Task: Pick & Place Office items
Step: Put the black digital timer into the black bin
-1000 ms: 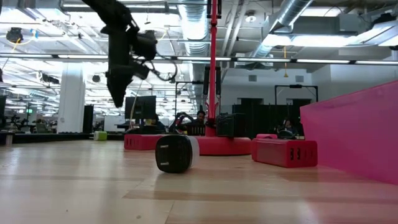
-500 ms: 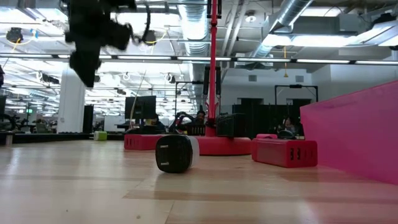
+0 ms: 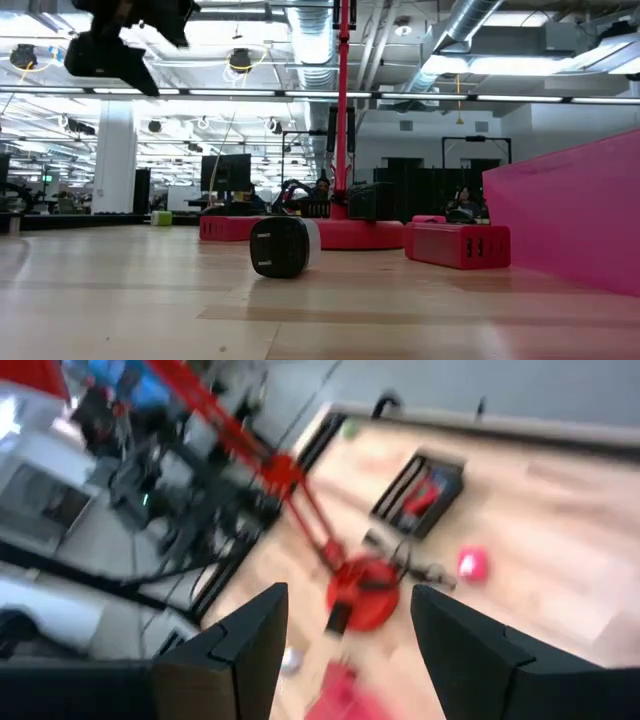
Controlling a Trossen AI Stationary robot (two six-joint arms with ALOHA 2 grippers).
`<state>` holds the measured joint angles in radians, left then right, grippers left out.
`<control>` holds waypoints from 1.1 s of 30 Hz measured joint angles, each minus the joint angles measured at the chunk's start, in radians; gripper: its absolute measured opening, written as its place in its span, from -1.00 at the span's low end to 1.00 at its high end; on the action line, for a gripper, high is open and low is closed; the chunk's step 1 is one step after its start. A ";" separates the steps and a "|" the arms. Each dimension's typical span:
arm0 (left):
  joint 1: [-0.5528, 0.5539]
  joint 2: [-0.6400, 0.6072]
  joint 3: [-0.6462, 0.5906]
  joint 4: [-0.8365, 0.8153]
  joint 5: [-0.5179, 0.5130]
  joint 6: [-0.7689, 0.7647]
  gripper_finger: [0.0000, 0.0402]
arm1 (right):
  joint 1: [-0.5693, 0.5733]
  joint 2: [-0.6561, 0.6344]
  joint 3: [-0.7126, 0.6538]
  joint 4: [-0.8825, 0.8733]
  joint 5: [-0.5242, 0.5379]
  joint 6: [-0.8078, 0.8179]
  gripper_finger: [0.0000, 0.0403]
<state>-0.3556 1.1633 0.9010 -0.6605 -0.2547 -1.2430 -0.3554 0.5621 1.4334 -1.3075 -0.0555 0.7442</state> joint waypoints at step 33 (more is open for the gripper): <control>-0.110 -0.413 0.000 -0.410 -0.610 0.134 0.42 | 0.933 1.050 -0.001 0.348 0.844 0.785 0.03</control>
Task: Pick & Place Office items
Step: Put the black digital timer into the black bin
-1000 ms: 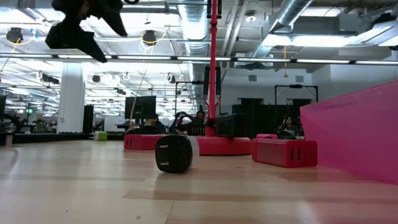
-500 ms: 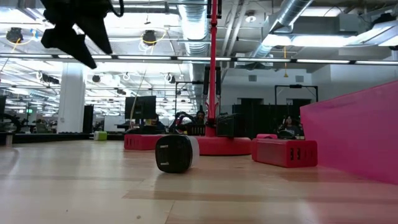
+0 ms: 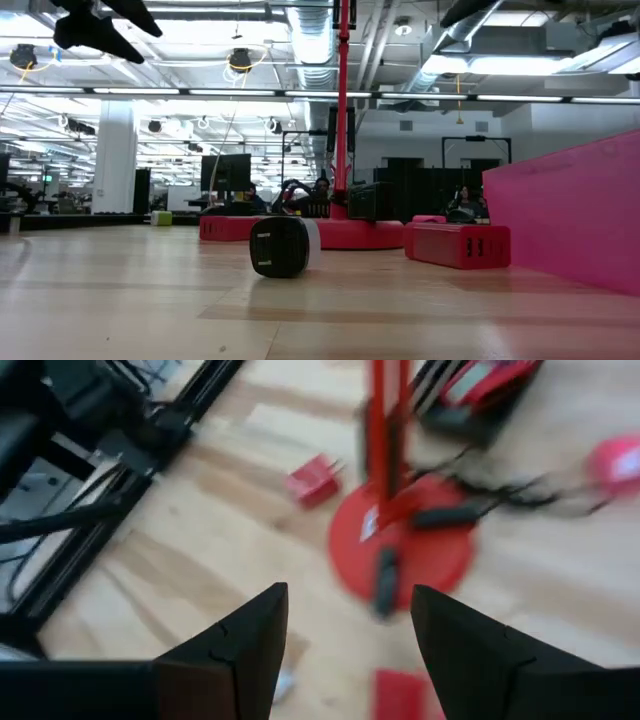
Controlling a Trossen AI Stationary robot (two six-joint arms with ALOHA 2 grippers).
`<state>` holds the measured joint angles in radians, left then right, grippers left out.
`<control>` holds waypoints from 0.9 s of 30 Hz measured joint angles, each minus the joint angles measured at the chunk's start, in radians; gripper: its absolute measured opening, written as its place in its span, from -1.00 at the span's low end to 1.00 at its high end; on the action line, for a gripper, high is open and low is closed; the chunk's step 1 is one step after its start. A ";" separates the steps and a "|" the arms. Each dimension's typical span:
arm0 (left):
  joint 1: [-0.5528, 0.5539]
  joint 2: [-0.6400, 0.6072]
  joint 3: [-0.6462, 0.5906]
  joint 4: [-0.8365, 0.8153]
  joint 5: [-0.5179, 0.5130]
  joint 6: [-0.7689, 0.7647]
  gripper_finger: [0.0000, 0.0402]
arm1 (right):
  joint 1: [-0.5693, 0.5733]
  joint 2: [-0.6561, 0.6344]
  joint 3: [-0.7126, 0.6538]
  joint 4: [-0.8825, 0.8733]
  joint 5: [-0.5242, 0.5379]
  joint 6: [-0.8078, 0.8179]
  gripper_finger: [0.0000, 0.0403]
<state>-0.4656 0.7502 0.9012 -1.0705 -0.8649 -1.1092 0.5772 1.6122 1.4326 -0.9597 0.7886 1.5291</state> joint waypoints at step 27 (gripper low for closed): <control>0.000 0.071 0.000 0.135 -0.105 0.197 0.42 | -0.234 0.355 0.274 -0.161 -0.452 -0.058 0.15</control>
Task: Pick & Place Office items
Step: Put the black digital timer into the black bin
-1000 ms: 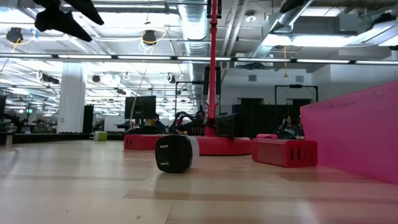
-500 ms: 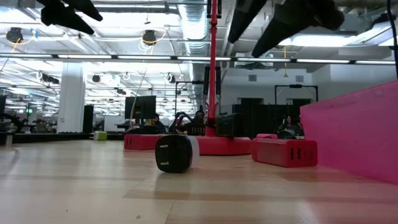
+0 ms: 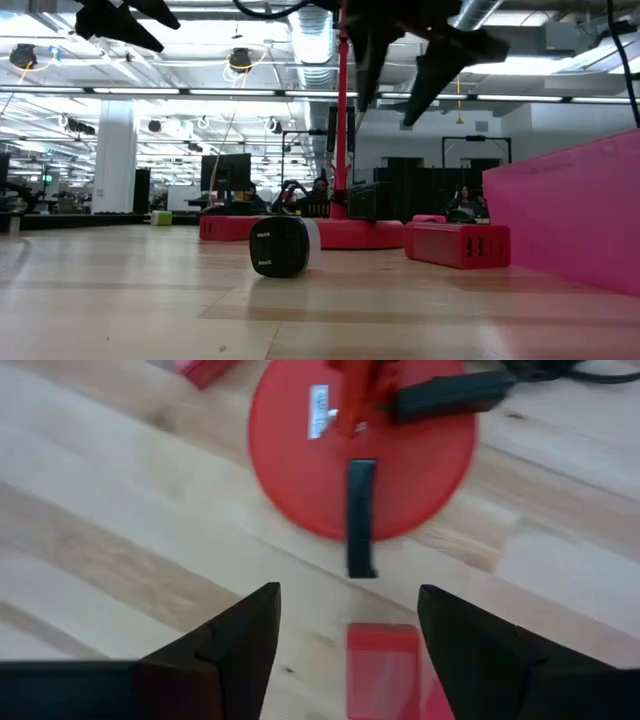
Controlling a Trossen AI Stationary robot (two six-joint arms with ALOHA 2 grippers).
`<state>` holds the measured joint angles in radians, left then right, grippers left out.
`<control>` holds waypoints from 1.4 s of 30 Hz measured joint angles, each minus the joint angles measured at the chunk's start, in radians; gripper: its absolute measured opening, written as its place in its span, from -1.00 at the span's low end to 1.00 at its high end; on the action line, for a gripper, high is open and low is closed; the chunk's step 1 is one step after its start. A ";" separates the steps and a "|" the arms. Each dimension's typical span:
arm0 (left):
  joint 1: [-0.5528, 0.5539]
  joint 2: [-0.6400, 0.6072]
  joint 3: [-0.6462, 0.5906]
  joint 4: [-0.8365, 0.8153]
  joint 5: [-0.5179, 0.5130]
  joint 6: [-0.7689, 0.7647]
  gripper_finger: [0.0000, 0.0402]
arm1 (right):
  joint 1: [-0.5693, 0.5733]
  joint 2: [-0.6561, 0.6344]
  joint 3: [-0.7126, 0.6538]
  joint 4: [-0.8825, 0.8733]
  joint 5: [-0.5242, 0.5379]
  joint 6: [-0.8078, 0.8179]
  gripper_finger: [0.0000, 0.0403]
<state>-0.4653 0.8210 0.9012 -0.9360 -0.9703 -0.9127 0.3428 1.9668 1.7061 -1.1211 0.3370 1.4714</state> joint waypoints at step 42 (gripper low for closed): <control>0.000 -0.003 0.000 0.139 0.052 0.071 0.42 | -0.046 0.150 -0.047 0.150 -0.065 -0.065 0.17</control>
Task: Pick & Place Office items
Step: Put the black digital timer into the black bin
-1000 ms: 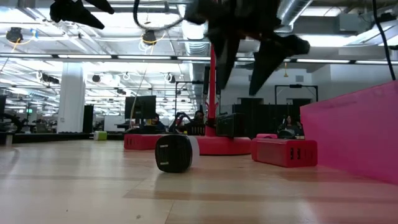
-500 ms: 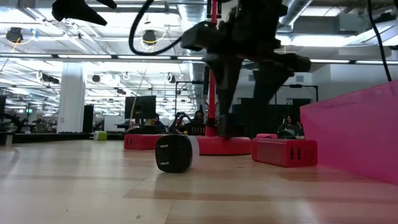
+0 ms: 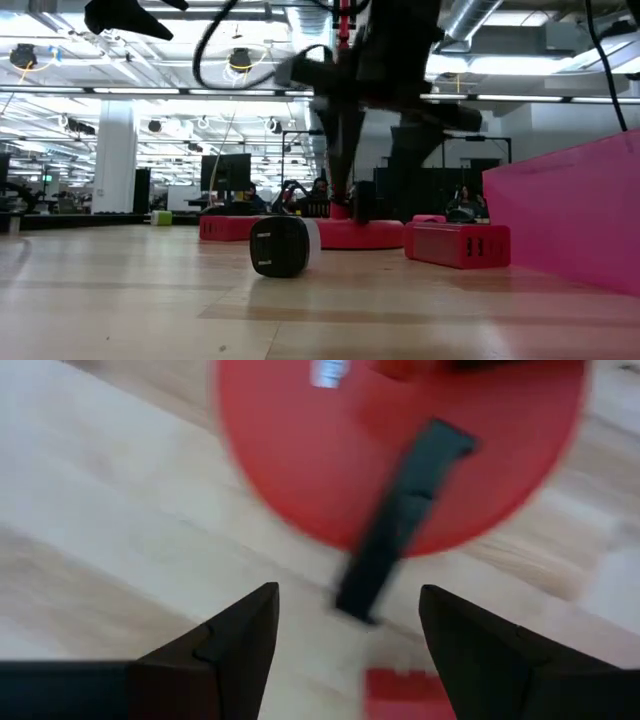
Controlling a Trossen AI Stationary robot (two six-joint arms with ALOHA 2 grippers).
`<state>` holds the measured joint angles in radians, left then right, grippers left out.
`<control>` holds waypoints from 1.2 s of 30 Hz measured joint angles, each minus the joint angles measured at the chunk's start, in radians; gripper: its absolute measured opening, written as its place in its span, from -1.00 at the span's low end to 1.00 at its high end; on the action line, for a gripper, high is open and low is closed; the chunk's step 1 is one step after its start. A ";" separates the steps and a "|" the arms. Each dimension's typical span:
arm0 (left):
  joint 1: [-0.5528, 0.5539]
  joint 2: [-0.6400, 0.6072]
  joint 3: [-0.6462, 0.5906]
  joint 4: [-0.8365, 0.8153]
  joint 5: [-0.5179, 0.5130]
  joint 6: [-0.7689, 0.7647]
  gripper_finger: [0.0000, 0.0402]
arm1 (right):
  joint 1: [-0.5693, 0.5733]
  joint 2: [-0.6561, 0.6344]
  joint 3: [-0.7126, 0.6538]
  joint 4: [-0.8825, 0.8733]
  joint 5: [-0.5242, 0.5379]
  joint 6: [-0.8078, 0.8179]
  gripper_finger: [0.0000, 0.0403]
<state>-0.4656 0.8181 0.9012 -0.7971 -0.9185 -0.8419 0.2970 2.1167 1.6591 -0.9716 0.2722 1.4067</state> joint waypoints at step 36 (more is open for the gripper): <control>0.000 0.000 0.000 0.037 0.029 0.052 0.42 | 0.018 0.016 -0.001 -0.046 -0.002 0.034 -0.75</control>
<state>-0.4652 0.8181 0.9016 -0.7605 -0.8890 -0.7898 0.3152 2.1323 1.6585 -1.0174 0.2699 1.4409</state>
